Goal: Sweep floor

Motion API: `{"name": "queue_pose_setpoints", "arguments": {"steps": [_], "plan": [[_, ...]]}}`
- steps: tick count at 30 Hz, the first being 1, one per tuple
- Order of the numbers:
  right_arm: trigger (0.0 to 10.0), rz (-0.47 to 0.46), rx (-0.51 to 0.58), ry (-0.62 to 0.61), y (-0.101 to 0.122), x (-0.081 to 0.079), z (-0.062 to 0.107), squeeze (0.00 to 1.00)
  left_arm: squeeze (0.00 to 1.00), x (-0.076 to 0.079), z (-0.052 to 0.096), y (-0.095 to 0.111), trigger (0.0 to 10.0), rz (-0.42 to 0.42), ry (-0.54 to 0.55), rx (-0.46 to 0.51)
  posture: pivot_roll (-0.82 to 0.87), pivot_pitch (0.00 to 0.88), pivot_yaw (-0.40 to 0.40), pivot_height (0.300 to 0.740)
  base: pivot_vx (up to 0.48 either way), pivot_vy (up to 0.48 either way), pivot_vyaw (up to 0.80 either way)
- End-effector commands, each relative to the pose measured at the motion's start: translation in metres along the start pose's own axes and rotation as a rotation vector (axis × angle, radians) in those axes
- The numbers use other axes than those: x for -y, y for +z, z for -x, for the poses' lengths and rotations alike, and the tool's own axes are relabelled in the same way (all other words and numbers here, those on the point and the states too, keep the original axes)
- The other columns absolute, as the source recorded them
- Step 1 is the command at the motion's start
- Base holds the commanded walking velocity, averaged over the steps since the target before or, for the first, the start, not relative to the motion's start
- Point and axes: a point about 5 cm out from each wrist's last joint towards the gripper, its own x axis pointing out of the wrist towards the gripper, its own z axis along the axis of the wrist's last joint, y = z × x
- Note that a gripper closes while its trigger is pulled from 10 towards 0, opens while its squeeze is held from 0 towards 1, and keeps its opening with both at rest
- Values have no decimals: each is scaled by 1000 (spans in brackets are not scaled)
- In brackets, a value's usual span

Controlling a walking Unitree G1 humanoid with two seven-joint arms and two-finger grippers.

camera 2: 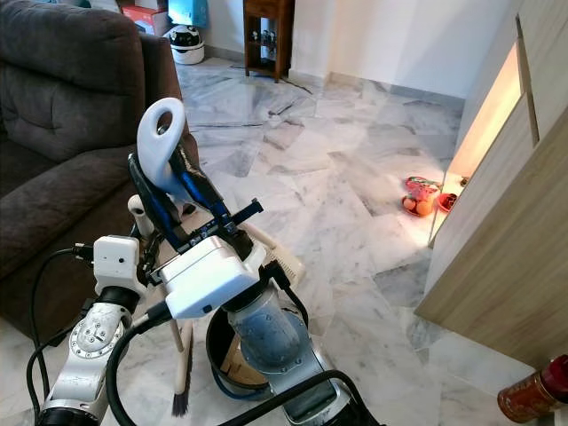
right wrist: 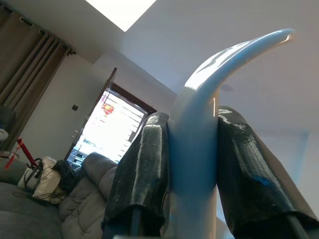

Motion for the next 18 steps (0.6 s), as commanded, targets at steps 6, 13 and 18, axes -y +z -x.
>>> {"name": "queue_pose_setpoints", "arguments": {"steps": [6,13,18], "plan": [[10000,11,73,12,10,0,-6,0,0,0,-4,13,10000,-25,-15,66,65,0,-20,740,0,0,0],[10000,29,49,-9,5,4,-5,0,0,1,-4,13,10000,-23,-15,67,67,0,-24,740,0,0,0],[10000,74,-20,-126,-8,32,-5,0,0,2,-4,13,10000,-20,-14,68,67,0,-26,740,0,0,0]]}}
